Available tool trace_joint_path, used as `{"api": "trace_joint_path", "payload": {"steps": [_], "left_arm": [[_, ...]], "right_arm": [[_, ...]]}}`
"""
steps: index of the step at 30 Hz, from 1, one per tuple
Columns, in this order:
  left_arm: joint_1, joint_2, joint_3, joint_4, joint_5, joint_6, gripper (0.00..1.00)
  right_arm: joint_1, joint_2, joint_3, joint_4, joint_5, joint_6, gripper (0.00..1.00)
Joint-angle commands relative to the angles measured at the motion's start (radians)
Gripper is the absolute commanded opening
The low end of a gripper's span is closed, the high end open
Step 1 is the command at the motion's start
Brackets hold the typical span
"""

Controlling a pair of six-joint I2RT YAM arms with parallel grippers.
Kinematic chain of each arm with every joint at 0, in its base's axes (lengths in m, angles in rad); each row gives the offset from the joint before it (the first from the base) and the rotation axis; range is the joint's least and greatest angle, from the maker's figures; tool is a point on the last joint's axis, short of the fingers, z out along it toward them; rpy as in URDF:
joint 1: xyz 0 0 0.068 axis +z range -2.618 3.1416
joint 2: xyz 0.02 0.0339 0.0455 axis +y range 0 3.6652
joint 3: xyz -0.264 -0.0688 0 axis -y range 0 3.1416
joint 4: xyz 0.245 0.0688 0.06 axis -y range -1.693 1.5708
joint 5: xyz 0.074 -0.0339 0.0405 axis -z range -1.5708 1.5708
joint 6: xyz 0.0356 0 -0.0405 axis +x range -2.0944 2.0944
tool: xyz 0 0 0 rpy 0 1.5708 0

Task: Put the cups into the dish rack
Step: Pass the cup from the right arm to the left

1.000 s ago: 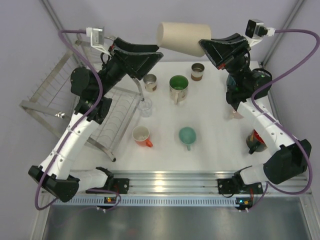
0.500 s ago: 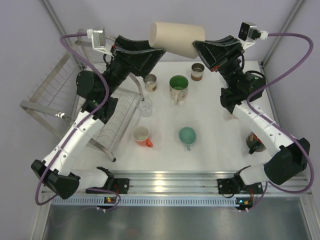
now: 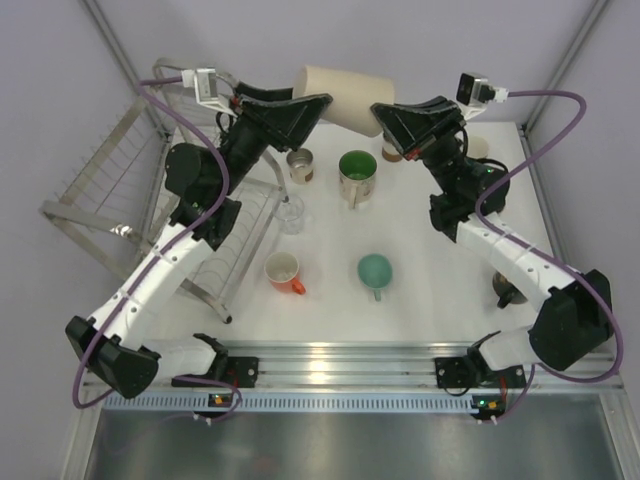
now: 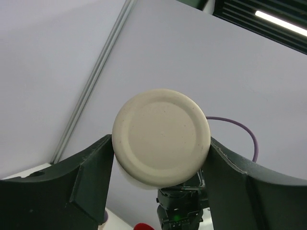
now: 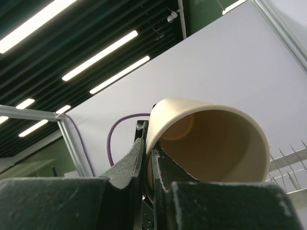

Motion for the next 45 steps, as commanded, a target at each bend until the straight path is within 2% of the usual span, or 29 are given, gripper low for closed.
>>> {"api": "trace_joint_path", "payload": {"steps": [1, 2, 3, 4, 5, 6, 7, 12, 13, 14, 17, 22, 24, 27, 33, 36, 37, 40, 45], "left_arm": [[-0.005, -0.044, -0.002, 0.075, -0.054, 0.008, 0.24], [-0.005, -0.050, 0.011, 0.043, -0.074, 0.045, 0.18], [-0.005, -0.063, 0.052, -0.069, -0.115, 0.071, 0.08], [-0.005, -0.064, 0.086, -0.136, -0.148, 0.100, 0.00], [-0.005, -0.067, 0.119, -0.204, -0.175, 0.173, 0.00], [-0.005, -0.070, 0.200, -0.356, -0.202, 0.214, 0.00], [-0.007, -0.070, 0.244, -0.429, -0.269, 0.255, 0.00], [-0.005, -0.034, 0.500, -0.886, -0.555, 0.504, 0.00], [-0.005, -0.027, 0.500, -0.928, -0.556, 0.536, 0.00], [-0.005, -0.023, 0.553, -0.970, -0.653, 0.594, 0.00], [-0.005, -0.006, 0.613, -1.090, -0.824, 0.701, 0.00], [-0.005, -0.009, 0.589, -1.108, -1.011, 0.846, 0.00], [-0.005, 0.003, 0.588, -1.099, -1.118, 0.925, 0.00], [0.004, 0.040, 0.616, -1.084, -1.182, 0.999, 0.00], [0.073, 0.121, 0.698, -1.145, -1.176, 0.990, 0.00], [0.160, 0.175, 0.755, -1.260, -1.086, 0.906, 0.00], [0.220, 0.187, 0.764, -1.287, -1.049, 0.860, 0.00], [0.305, 0.204, 0.759, -1.292, -0.928, 0.814, 0.00], [0.346, 0.244, 0.773, -1.294, -0.868, 0.785, 0.00]], "right_arm": [[0.033, -0.013, -0.030, 0.061, -0.024, 0.001, 0.09], [0.033, -0.016, -0.038, 0.058, -0.036, 0.000, 0.16], [0.033, -0.020, -0.045, 0.053, -0.042, 0.000, 0.22], [0.033, -0.026, -0.065, 0.033, -0.046, -0.009, 0.37], [0.033, -0.046, -0.076, 0.019, -0.056, -0.017, 0.45], [0.030, -0.057, -0.088, -0.004, -0.064, -0.028, 0.52], [0.028, -0.071, -0.113, -0.025, -0.073, -0.055, 0.64], [0.019, -0.192, -0.232, -0.183, -0.124, -0.176, 0.77], [0.019, -0.212, -0.248, -0.212, -0.130, -0.193, 0.79], [0.019, -0.247, -0.263, -0.234, -0.142, -0.213, 0.79], [0.015, -0.310, -0.300, -0.329, -0.164, -0.270, 0.80], [0.013, -0.401, -0.289, -0.525, -0.199, -0.391, 0.81], [0.011, -0.431, -0.280, -0.560, -0.193, -0.414, 0.82], [0.013, -0.444, -0.265, -0.596, -0.199, -0.428, 0.82], [0.011, -0.455, -0.274, -0.611, -0.214, -0.437, 0.82], [0.011, -0.464, -0.291, -0.628, -0.216, -0.446, 0.82], [0.011, -0.470, -0.294, -0.631, -0.217, -0.454, 0.82], [0.010, -0.484, -0.294, -0.669, -0.214, -0.488, 0.82], [0.010, -0.494, -0.283, -0.722, -0.213, -0.534, 0.83]]}}
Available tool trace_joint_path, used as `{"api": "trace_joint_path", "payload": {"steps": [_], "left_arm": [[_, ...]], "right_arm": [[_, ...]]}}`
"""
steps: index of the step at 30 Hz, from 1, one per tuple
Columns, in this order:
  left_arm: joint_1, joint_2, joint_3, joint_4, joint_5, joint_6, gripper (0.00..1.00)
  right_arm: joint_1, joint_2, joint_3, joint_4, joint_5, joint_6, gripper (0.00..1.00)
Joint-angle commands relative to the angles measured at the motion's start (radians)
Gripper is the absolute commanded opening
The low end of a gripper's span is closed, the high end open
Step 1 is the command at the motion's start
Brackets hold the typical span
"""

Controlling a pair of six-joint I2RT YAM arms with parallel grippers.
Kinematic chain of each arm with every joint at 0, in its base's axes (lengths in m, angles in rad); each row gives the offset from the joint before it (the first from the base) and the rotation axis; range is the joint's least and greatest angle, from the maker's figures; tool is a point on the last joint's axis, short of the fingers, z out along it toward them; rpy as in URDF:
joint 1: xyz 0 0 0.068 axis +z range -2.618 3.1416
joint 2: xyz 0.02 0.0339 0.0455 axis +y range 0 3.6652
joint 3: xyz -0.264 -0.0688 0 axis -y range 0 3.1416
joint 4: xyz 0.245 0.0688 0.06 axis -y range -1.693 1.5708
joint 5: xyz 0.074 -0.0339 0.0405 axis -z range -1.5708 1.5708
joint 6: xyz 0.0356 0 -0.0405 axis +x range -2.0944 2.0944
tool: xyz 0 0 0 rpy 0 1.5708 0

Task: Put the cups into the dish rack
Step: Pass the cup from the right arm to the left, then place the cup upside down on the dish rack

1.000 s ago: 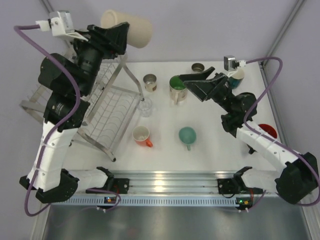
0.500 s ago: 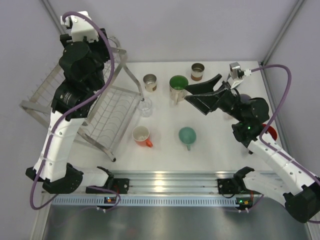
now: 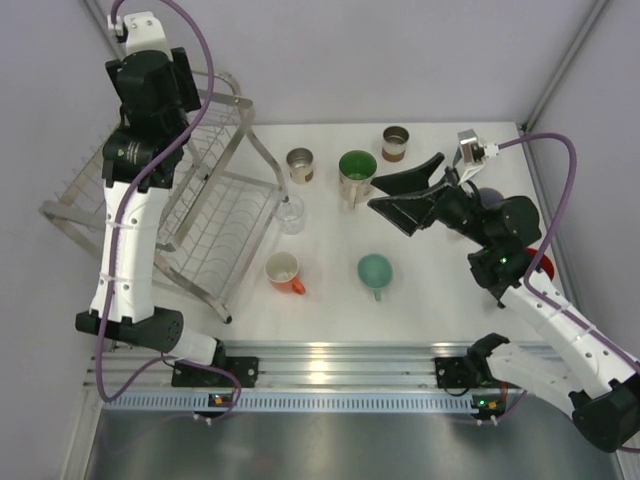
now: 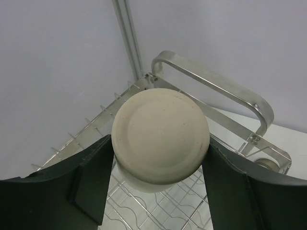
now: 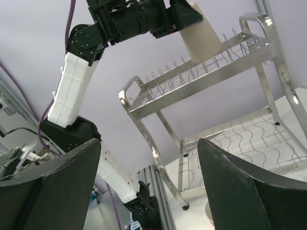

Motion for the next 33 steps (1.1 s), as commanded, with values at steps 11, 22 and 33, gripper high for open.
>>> {"api": "trace_joint_path", "payload": {"steps": [11, 22, 33], "left_arm": [[0.082, 0.091, 0.101, 0.009, 0.167, -0.067, 0.00], [0.123, 0.113, 0.068, 0.049, 0.301, -0.087, 0.02], [0.134, 0.122, 0.025, 0.069, 0.316, -0.070, 0.51]], "right_arm": [[-0.003, 0.008, 0.011, -0.020, -0.011, -0.074, 0.83], [-0.003, 0.035, 0.020, -0.021, -0.014, -0.097, 0.83], [-0.006, 0.057, 0.039, -0.035, -0.016, -0.112, 0.83]]}}
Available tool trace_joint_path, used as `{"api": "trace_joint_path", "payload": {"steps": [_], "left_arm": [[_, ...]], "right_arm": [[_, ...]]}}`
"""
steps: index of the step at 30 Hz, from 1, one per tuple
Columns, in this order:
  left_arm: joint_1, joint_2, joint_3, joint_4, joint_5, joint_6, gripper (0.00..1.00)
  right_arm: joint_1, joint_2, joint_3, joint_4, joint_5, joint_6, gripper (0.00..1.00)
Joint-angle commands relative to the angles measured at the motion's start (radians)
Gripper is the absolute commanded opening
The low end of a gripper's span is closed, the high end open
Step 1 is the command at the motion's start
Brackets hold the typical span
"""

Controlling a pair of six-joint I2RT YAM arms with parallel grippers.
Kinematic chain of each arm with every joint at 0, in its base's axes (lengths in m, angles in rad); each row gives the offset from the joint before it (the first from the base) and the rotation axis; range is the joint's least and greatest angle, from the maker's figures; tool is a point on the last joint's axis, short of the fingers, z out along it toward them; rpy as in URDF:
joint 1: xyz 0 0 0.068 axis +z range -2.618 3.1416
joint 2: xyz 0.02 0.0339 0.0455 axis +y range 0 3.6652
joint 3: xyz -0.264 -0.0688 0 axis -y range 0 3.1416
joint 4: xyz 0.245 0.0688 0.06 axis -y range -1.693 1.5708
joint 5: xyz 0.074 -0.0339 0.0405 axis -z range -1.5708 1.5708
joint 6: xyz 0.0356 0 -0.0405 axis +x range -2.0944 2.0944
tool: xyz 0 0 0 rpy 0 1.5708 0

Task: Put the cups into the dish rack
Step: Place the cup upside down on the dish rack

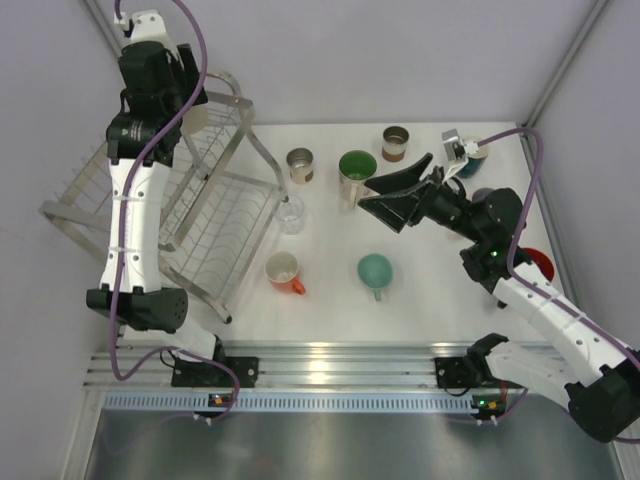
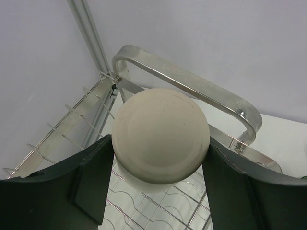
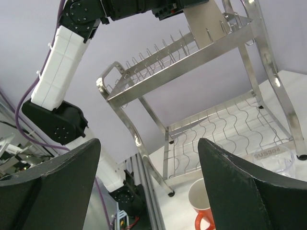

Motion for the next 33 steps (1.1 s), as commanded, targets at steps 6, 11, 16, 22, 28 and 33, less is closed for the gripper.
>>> {"api": "trace_joint_path", "payload": {"steps": [6, 11, 16, 22, 28, 33], "left_arm": [[0.008, 0.004, 0.012, 0.068, 0.025, 0.029, 0.80], [0.007, -0.002, 0.032, 0.075, 0.019, 0.043, 0.97], [0.007, 0.000, 0.047, 0.083, -0.003, 0.056, 0.98], [0.008, -0.012, 0.113, 0.091, -0.010, 0.052, 0.98], [0.007, -0.090, 0.114, 0.141, -0.018, 0.047, 0.98], [0.007, -0.158, 0.102, 0.144, 0.095, -0.016, 0.98]], "right_arm": [[-0.005, 0.005, 0.048, 0.003, -0.008, -0.040, 0.84], [-0.005, 0.016, 0.050, -0.003, -0.012, -0.043, 0.84], [-0.006, 0.019, 0.051, -0.009, -0.009, -0.049, 0.84], [-0.005, 0.023, 0.050, -0.028, -0.011, -0.058, 0.84], [-0.005, 0.014, 0.054, -0.135, 0.014, -0.123, 0.84], [-0.008, -0.001, 0.099, -0.355, 0.115, -0.216, 0.83]]}}
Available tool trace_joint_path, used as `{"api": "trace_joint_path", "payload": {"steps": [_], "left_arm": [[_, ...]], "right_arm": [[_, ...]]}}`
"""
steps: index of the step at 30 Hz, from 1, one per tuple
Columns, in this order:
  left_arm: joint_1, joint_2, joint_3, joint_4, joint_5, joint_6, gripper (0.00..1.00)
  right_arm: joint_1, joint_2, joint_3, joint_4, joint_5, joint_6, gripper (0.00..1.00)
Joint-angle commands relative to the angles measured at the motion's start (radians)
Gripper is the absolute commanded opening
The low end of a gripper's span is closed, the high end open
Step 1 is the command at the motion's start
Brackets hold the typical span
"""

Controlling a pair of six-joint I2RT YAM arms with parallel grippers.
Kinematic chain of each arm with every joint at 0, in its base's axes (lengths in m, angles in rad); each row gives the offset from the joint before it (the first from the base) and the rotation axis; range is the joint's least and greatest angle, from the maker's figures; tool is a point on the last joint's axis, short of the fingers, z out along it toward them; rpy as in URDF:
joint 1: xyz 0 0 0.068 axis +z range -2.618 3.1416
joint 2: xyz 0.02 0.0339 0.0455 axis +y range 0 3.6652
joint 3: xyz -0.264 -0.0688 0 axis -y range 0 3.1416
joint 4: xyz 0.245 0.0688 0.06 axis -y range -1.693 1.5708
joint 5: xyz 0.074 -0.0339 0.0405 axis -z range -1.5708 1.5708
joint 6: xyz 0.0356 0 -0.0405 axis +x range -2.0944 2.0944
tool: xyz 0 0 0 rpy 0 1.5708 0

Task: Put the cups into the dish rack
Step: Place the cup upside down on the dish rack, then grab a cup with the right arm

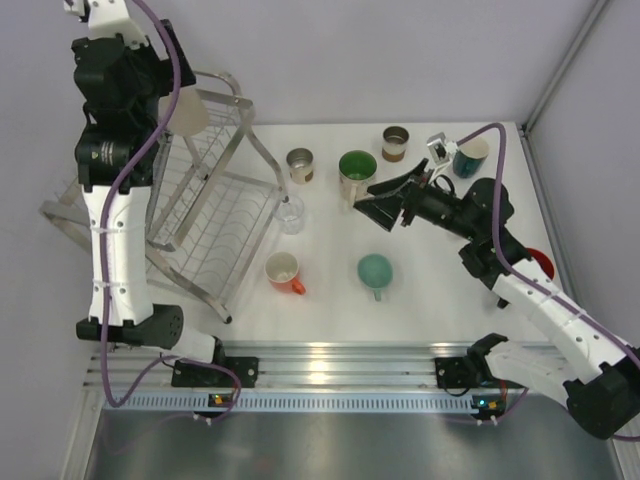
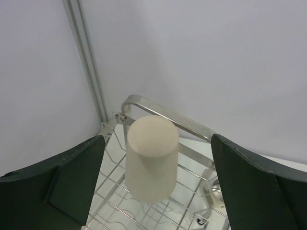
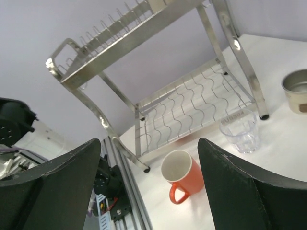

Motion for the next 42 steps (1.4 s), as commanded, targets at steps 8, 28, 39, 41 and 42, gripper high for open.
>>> {"api": "trace_joint_path", "payload": {"steps": [8, 28, 39, 41, 42], "left_arm": [[-0.073, -0.176, -0.112, 0.073, 0.349, -0.141, 0.96], [-0.799, -0.139, -0.343, 0.132, 0.379, -0.208, 0.91], [-0.800, -0.297, -0.709, 0.358, 0.461, -0.317, 0.95], [-0.800, -0.299, -0.744, 0.363, 0.454, -0.336, 0.93], [-0.800, -0.299, -0.755, 0.372, 0.435, -0.342, 0.93]], "right_arm": [[-0.025, -0.048, 0.078, -0.430, 0.259, -0.219, 0.77], [-0.445, 0.118, 0.310, -1.003, 0.854, -0.098, 0.63], [-0.530, 0.450, 0.479, -1.023, 0.900, -0.188, 0.64], [-0.530, 0.480, 0.482, -1.000, 0.865, -0.201, 0.65], [-0.563, 0.490, 0.485, -0.995, 0.854, -0.218, 0.65]]}}
